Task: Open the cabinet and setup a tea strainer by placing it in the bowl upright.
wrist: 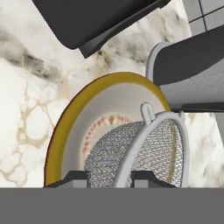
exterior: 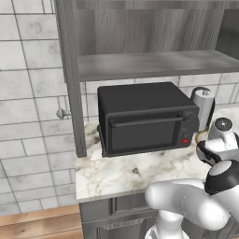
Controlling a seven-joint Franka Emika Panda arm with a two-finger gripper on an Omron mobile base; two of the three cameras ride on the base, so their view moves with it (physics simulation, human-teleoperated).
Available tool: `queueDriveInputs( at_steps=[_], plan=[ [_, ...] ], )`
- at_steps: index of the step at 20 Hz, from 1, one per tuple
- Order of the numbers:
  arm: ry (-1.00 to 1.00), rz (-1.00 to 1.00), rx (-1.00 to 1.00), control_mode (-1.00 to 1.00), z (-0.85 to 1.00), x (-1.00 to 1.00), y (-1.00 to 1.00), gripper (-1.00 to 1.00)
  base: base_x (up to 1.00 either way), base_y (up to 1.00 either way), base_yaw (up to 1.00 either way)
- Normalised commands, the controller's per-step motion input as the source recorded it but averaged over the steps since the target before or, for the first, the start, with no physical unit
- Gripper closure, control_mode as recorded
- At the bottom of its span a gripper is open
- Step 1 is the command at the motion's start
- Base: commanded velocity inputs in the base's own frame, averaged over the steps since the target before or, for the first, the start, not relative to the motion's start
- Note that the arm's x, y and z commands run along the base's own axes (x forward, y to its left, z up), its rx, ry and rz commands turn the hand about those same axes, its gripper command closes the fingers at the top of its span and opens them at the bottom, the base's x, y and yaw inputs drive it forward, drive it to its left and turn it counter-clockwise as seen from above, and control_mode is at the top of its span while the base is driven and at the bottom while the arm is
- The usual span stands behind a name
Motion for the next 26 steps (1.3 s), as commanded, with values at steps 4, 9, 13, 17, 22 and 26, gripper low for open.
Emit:
queueDriveInputs(
  at_steps=[4,9,13,17,22,26],
  plan=[
    [0.0,0.01,0.01,-1.0,-0.16,0.12,0.0,1.0,0.0,0.0,0.0],
    [0.01,0.0,0.0,-1.0,-0.35,0.03,0.0,1.0,0.0,0.0,0.0],
    [0.02,0.0,0.0,-1.0,-0.42,0.04,0.0,1.0,0.0,0.0,0.0],
    [0.0,0.01,0.0,-1.0,-0.2,0.02,0.0,1.0,0.0,0.0,0.0],
    [0.0,0.01,0.0,-1.0,-0.01,0.03,0.0,1.0,0.0,0.0,0.0],
    [0.0,0.01,0.0,-1.0,0.0,0.01,0.0,-1.0,0.0,0.0,0.0]
  ],
)
